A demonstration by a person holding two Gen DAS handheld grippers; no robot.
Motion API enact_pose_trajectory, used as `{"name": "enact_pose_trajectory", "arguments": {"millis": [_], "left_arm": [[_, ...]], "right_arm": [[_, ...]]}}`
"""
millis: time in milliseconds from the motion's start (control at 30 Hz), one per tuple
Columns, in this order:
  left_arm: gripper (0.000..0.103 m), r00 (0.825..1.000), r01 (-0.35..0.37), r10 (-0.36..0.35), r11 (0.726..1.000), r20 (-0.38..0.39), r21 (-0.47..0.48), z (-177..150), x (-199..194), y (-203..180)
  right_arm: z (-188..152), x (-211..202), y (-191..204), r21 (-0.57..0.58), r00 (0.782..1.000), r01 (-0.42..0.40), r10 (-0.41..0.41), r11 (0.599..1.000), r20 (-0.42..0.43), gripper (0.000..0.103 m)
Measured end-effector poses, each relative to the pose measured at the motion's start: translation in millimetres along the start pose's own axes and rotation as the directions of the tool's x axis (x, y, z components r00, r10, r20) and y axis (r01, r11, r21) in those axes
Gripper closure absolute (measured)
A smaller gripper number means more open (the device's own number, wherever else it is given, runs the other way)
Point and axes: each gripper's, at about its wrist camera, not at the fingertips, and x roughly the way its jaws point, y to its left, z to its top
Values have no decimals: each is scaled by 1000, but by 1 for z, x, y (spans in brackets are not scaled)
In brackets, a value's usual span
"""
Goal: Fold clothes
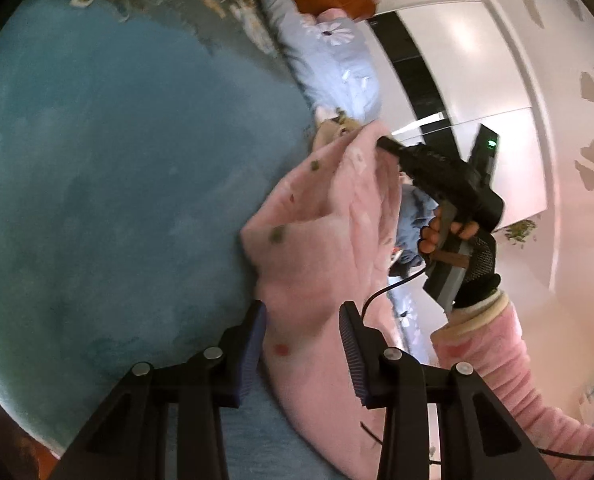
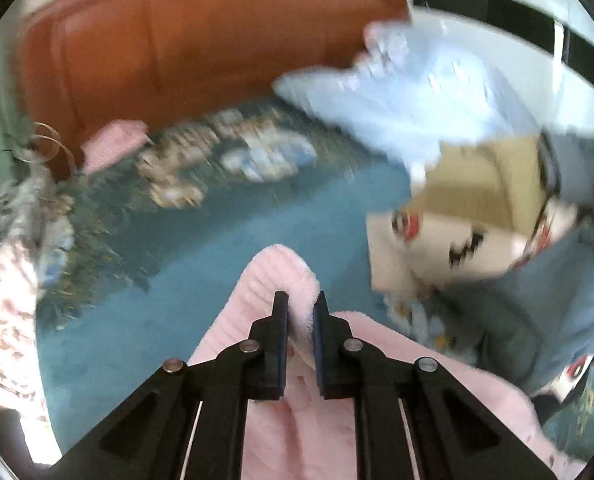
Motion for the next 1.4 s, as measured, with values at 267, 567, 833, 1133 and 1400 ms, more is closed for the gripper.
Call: {"name": "enact_pose_trajectory", "arguments": {"millis": [267, 567, 833, 1133, 1400], "left_arm": [[57, 999, -50, 50, 999, 5, 10, 0, 7, 0], [57, 997, -76, 76, 996, 12, 44, 5, 24, -4], [96, 978, -73, 84, 995, 189, -66, 22, -16, 7], [95, 975, -106, 125, 988, 186, -109, 11, -18, 32], [94, 974, -90, 115, 987, 194, -134, 12, -13, 32]], "right_arm": [[-8, 27, -21, 123, 999, 45, -43, 991, -24, 57], [-79, -107, -44, 94, 994, 9, -19, 996, 103, 44], [-200, -205, -137, 341, 974, 206, -224, 917, 16, 44], [-343, -321, -264, 809, 920, 257, -389, 528, -39, 44], [-451, -362, -305, 938, 893, 233, -439, 258, -101, 44]]}}
